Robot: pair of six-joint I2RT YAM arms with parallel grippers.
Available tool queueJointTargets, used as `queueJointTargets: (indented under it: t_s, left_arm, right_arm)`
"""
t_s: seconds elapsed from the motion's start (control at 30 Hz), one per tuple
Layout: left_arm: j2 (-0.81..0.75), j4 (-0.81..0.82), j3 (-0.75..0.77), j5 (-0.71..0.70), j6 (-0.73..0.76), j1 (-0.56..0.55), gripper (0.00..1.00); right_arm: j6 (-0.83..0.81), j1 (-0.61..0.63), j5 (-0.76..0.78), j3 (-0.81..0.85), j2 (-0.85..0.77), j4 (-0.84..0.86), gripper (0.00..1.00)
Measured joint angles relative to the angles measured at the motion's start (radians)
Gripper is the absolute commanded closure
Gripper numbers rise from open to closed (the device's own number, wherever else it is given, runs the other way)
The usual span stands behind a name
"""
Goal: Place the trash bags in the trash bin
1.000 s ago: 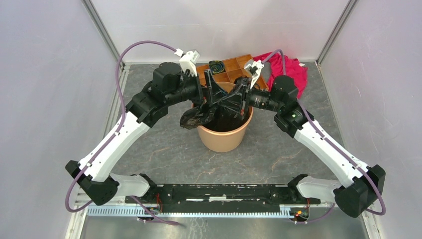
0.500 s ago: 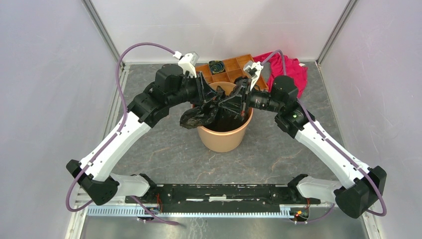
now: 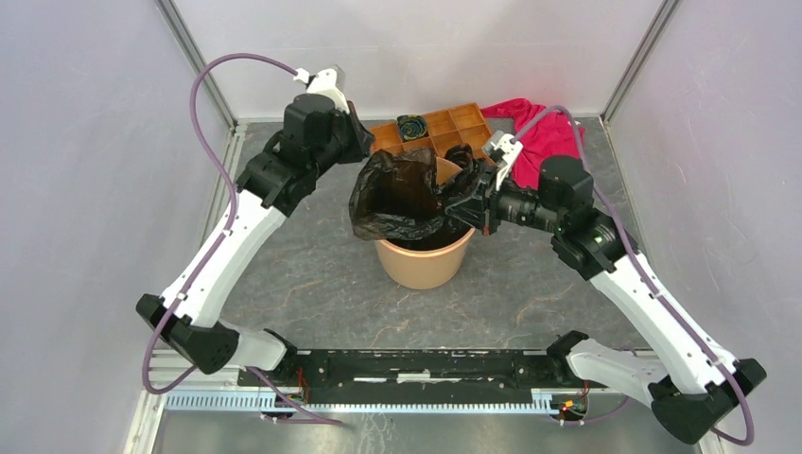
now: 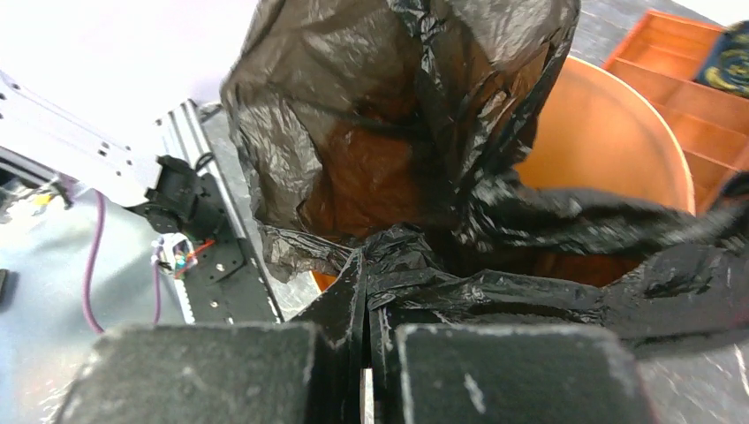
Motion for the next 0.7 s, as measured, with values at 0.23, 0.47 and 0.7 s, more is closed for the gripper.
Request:
queueJointTargets:
  t_s: [0.23,0.47,0.7]
  left_arm:
    - [0.106,-0.004,0.019,-0.005,0.005,0.105,0.91]
    - [-0.005,-0.001,-0.072,0.117,0.048,0.145,0.01]
    - [-0.306,0.008,-0.222,0.358,0.095,0.097,0.00]
  right_arm:
    - [-0.082,-0.011,0.164,-0.045,-0.097,-0.154,1.00]
    - [-0.106,-0.015,0.215,-0.044,-0.080,-0.187,1.00]
    - [-0.106,-0.015,0.184,-0.022,-0.024,-0.167,1.00]
